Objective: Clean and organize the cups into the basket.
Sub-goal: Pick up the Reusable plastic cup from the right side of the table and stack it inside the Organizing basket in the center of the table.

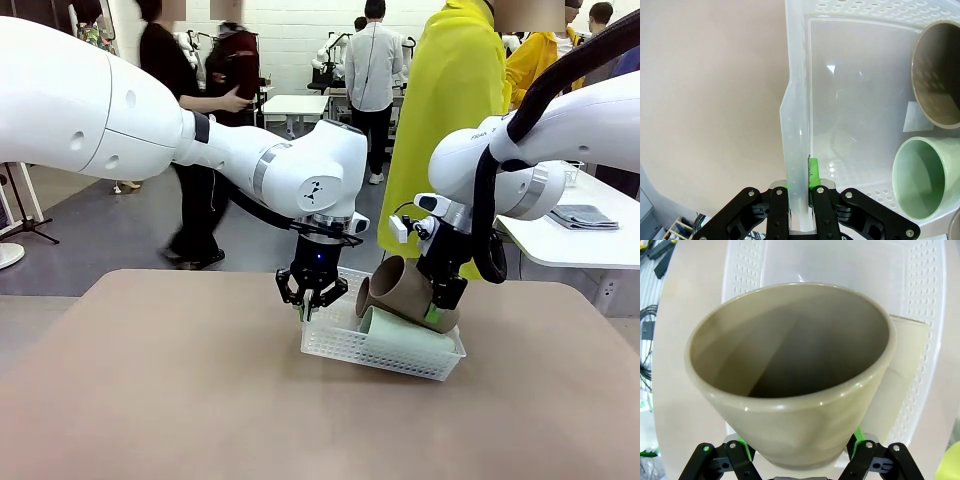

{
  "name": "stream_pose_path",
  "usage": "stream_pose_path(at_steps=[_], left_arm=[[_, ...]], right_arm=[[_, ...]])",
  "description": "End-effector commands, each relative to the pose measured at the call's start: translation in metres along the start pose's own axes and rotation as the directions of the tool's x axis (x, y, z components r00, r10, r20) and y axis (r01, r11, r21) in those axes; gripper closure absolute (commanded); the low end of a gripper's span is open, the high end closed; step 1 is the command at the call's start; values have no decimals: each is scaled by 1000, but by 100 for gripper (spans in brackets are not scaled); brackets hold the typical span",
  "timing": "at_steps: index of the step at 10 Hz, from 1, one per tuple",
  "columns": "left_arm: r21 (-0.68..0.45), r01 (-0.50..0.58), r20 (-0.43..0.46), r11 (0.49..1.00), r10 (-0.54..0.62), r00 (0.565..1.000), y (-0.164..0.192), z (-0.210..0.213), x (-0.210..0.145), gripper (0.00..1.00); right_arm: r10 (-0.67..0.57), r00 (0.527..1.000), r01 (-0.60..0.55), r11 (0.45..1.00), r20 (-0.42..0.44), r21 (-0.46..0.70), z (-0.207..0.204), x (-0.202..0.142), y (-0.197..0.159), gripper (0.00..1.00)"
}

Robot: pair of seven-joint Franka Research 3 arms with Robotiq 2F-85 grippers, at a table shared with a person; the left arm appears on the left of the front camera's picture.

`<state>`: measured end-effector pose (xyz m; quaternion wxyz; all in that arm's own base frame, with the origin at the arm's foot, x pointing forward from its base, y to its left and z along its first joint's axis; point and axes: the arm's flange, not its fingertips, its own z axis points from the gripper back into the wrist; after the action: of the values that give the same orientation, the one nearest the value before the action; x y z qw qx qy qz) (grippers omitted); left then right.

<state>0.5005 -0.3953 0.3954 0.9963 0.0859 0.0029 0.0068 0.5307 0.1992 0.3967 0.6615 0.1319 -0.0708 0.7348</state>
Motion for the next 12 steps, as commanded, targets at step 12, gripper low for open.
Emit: stream_pose_path(at_steps=[12], left_arm=[[-13,3,5,1000,-3,1000,3,-1,-3,100]], right_arm=[[21,974,10,990,227,-138,87,-54,65,0]])
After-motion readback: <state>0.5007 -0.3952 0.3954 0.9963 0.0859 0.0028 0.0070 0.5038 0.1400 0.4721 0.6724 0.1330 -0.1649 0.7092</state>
